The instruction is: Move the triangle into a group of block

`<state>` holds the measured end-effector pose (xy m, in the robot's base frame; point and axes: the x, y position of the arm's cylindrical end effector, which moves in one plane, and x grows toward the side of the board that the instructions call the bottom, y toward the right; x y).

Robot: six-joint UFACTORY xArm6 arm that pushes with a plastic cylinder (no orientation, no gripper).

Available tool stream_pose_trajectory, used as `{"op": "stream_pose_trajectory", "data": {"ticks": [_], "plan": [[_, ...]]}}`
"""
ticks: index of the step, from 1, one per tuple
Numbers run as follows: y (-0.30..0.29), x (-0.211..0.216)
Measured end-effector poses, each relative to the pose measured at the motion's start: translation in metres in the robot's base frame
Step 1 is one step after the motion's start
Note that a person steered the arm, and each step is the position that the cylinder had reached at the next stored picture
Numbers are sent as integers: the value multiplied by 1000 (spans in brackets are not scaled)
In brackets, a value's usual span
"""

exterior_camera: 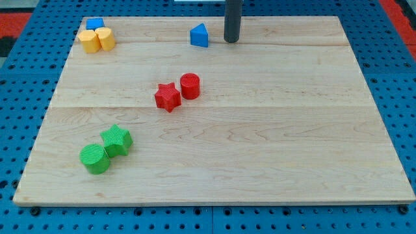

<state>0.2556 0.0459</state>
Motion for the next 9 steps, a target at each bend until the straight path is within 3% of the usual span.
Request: {"op": "stream_pose_trajectory", "data": {"ticks": [2, 3, 4, 5, 6, 7, 8, 9], "plan": [[-143, -21], [-152, -17], [-89, -3], [-101, 35], [-165, 30], [-170, 17], [-135, 12], [-171, 0]]}}
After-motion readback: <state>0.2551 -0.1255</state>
